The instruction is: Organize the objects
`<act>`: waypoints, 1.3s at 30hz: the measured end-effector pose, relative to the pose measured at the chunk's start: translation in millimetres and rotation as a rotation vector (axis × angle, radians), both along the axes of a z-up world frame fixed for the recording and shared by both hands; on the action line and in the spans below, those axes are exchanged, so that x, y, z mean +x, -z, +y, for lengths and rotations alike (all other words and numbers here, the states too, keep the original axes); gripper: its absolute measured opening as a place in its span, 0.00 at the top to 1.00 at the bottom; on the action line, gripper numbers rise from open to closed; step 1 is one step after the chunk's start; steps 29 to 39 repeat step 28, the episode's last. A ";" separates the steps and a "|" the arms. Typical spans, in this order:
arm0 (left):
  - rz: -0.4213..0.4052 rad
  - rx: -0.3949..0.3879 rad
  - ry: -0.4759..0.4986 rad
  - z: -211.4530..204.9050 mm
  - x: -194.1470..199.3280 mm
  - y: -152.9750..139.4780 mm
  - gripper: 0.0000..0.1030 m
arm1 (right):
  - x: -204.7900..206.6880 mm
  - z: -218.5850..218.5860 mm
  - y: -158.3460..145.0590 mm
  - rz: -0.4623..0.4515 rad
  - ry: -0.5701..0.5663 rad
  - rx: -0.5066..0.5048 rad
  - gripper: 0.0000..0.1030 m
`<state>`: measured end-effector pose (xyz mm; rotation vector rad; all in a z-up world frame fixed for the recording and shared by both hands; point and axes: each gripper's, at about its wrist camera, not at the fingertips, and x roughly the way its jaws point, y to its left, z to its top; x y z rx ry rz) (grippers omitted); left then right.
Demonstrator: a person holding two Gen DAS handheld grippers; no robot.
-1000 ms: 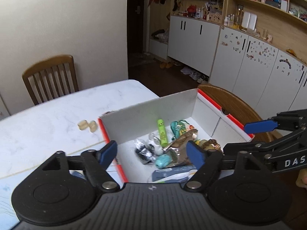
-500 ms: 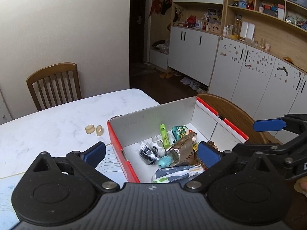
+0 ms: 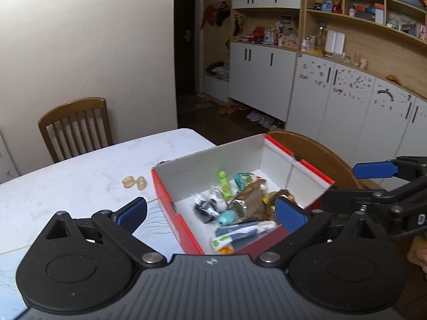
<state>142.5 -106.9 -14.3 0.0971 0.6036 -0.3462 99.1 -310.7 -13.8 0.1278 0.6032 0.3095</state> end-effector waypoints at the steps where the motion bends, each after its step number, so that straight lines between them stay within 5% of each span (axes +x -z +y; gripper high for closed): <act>1: -0.002 -0.004 0.004 0.5 -2.2 -0.5 0.00 | -1.8 -0.4 -0.5 0.000 0.005 0.001 0.02; 39: 0.002 -0.022 0.019 15.1 -12.4 1.3 0.00 | -21.5 3.9 0.0 0.031 0.084 0.015 0.02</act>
